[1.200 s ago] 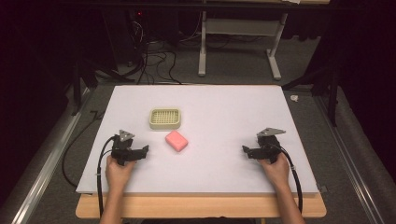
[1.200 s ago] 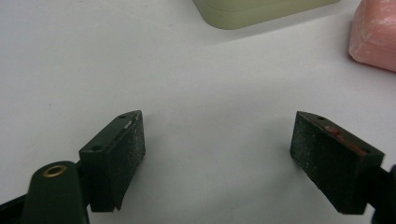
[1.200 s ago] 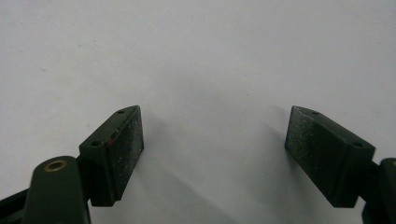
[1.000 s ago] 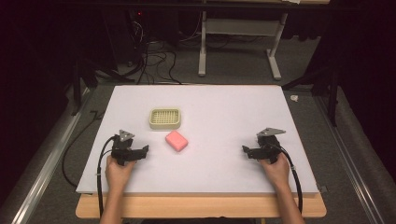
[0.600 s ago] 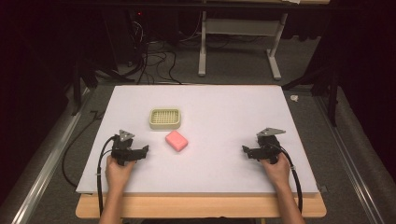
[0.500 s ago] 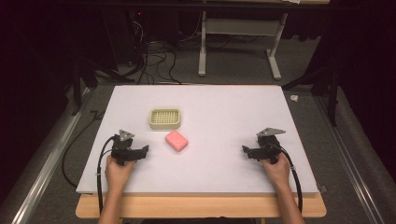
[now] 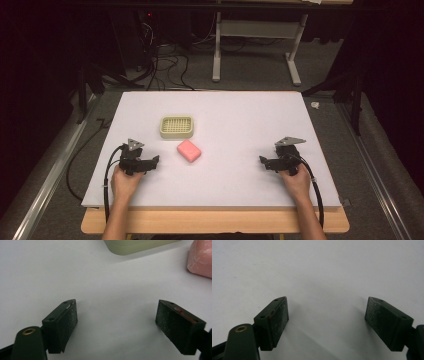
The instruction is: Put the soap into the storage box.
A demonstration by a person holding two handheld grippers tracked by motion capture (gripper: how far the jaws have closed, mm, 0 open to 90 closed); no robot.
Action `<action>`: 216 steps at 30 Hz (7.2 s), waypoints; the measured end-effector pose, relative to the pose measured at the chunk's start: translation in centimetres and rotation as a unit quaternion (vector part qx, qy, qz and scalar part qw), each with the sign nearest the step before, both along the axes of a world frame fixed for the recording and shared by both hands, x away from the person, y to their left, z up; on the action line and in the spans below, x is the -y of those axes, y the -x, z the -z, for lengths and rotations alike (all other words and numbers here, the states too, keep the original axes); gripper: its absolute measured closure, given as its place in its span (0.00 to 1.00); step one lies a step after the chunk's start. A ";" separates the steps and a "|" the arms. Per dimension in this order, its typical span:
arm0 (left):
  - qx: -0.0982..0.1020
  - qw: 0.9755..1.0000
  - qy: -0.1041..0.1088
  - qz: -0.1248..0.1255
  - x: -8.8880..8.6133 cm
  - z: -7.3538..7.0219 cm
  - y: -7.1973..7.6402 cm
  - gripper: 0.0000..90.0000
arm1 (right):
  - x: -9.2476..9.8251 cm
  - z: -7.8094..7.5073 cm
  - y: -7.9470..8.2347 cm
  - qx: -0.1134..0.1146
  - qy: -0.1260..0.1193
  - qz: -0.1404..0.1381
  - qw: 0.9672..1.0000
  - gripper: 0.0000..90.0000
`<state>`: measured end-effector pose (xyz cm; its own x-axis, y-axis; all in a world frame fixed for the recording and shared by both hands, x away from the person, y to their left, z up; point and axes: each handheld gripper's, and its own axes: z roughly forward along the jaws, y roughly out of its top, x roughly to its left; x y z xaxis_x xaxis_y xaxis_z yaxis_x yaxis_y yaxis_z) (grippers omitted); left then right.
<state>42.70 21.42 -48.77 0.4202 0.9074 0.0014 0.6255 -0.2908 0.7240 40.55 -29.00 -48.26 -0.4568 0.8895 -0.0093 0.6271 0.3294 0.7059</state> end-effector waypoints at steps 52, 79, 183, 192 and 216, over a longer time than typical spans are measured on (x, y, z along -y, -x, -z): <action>0.029 0.993 0.010 0.116 7.5 -5.1 1.0 0.14 | 0.0 0.0 0.0 0.000 0.000 0.000 1.000 0.22; -0.011 0.988 -0.022 0.149 12.1 -3.6 -1.7 0.13 | 0.0 0.0 0.0 0.000 0.000 0.000 1.000 0.22; -0.022 0.997 0.023 0.070 9.4 -4.3 -2.1 0.15 | 0.0 0.0 0.0 0.001 0.002 -0.001 1.000 0.22; -0.023 0.998 0.012 0.056 9.4 -5.0 -2.8 0.15 | 0.0 0.0 0.0 0.001 0.001 -0.001 1.000 0.22; -0.037 0.999 0.003 0.022 10.0 -5.9 -5.7 0.15 | 0.0 0.0 0.0 0.000 0.000 0.000 1.000 0.22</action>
